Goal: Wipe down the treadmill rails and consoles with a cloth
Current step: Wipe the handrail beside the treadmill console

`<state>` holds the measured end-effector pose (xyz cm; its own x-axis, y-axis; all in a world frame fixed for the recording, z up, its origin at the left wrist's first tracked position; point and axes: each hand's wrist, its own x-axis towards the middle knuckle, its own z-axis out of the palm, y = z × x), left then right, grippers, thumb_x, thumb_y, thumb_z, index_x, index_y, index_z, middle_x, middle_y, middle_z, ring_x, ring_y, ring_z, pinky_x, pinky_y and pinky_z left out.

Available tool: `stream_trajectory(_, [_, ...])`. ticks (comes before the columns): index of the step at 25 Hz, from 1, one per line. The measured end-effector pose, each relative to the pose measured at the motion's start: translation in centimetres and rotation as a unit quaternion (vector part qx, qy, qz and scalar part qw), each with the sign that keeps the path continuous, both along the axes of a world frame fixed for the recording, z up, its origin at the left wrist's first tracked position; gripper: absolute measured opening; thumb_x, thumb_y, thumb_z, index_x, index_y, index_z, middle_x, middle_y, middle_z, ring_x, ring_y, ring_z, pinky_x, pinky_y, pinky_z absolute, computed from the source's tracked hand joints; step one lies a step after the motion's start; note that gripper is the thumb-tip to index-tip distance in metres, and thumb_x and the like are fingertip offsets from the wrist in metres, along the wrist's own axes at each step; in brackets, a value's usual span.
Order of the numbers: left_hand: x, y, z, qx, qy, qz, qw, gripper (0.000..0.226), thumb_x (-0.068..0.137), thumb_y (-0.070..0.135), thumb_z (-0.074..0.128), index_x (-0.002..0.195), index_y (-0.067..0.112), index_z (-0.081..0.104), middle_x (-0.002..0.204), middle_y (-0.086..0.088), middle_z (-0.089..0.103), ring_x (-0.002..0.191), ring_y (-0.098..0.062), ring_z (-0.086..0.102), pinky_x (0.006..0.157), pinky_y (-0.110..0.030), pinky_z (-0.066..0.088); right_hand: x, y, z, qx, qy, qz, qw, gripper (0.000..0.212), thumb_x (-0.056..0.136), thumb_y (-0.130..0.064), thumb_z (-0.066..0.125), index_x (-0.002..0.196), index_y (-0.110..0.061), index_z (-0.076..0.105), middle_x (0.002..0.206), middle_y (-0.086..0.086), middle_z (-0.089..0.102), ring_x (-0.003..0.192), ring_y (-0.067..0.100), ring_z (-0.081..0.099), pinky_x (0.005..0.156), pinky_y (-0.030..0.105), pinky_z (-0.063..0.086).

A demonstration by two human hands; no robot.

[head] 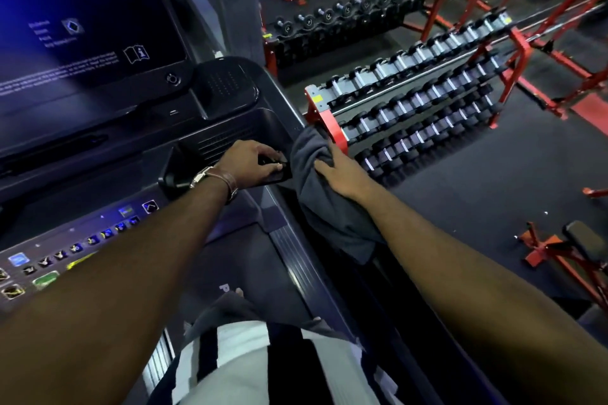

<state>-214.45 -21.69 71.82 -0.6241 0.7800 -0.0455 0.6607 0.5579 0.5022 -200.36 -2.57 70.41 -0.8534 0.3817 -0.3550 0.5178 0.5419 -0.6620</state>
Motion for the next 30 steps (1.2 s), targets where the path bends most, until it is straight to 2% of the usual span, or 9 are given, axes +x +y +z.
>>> stream_trajectory(3, [0.2,-0.1,0.0,-0.009,0.005,0.004,1.0,0.025,0.083,0.036,0.069,0.104,0.024,0.074,0.104,0.004,0.073,0.097,-0.012,0.065,0.082,-0.018,0.042,-2.5,-1.4,0.5,0.12,0.01,0.051,0.991,0.077,0.092,-0.052,0.051,0.154,-0.029,0.012,0.151,0.014,0.039,0.126,0.036,0.051,0.1,0.043,0.044])
stream_trajectory(5, [0.3,-0.1,0.1,-0.007,0.002,0.007,1.0,0.025,0.083,0.036,0.069,0.104,0.024,0.074,0.103,0.005,0.073,0.094,-0.011,0.065,0.081,-0.018,0.043,-1.5,-2.1,0.4,0.208,-0.011,0.093,0.974,0.08,0.095,-0.048,0.048,0.156,-0.025,0.002,0.158,0.02,0.021,0.127,0.041,0.048,0.098,0.046,0.044])
stream_trajectory(8, [0.4,-0.3,0.1,-0.001,-0.01,0.017,1.0,0.022,0.082,0.036,0.069,0.101,0.026,0.074,0.1,0.007,0.073,0.085,-0.001,0.061,0.078,-0.017,0.042,2.6,-2.9,-0.6,0.317,0.001,0.172,0.933,0.079,0.099,-0.039,0.045,0.157,-0.02,-0.006,0.162,0.021,-0.007,0.142,0.046,0.024,0.111,0.051,0.036])
stream_trajectory(13, [0.3,-0.1,-0.1,-0.002,0.002,0.018,1.0,0.022,0.082,0.038,0.069,0.099,0.026,0.075,0.1,0.006,0.073,0.091,-0.009,0.064,0.08,-0.019,0.044,-1.5,-1.7,-0.2,0.243,-0.02,0.133,0.961,0.073,0.102,-0.048,0.036,0.157,-0.021,-0.003,0.164,0.015,-0.001,0.15,0.039,0.004,0.12,0.056,0.012])
stream_trajectory(15, [0.2,-0.1,0.0,-0.005,0.006,0.021,1.0,0.021,0.082,0.036,0.068,0.098,0.026,0.075,0.098,0.005,0.073,0.092,-0.012,0.065,0.081,-0.02,0.045,-2.6,-2.9,0.4,0.288,-0.006,0.146,0.947,0.07,0.102,-0.049,0.033,0.158,-0.02,0.001,0.165,0.011,-0.001,0.151,0.035,0.001,0.119,0.059,0.012])
stream_trajectory(18, [0.3,-0.2,0.0,0.005,0.009,0.024,1.0,0.02,0.082,0.032,0.067,0.099,0.026,0.075,0.097,0.005,0.074,0.092,-0.011,0.066,0.082,-0.02,0.045,-0.3,-3.6,0.1,0.36,0.058,0.267,0.892,0.066,0.102,-0.041,0.037,0.157,-0.015,0.013,0.166,0.0,-0.001,0.152,0.028,-0.004,0.12,0.057,0.011])
stream_trajectory(21, [0.4,-0.3,-0.3,0.001,0.004,0.028,1.0,0.022,0.081,0.037,0.066,0.099,0.028,0.075,0.098,0.007,0.074,0.093,-0.011,0.066,0.085,-0.026,0.05,0.9,-2.2,-0.1,0.29,0.074,0.244,0.922,0.061,0.103,-0.033,0.04,0.157,-0.021,0.015,0.166,-0.005,-0.004,0.152,0.022,-0.006,0.122,0.051,0.009])
stream_trajectory(25, [0.3,-0.5,-0.1,-0.005,-0.003,0.042,0.999,0.022,0.082,0.037,0.067,0.1,0.027,0.075,0.101,0.006,0.073,0.094,-0.012,0.065,0.085,-0.024,0.048,-3.6,-2.8,0.2,0.261,0.032,0.16,0.952,0.062,0.104,-0.033,0.037,0.158,-0.024,0.008,0.166,0.001,-0.003,0.151,0.031,0.002,0.121,0.053,0.017])
stream_trajectory(30, [0.1,-0.2,0.6,0.029,-0.019,0.073,0.997,0.017,0.082,0.029,0.07,0.093,0.017,0.076,0.093,0.002,0.074,0.088,-0.013,0.065,0.082,-0.024,0.048,-1.8,-1.8,0.2,0.286,0.07,0.233,0.927,0.06,0.104,-0.031,0.038,0.158,-0.023,0.012,0.166,-0.002,-0.004,0.152,0.028,-0.004,0.123,0.047,0.01])
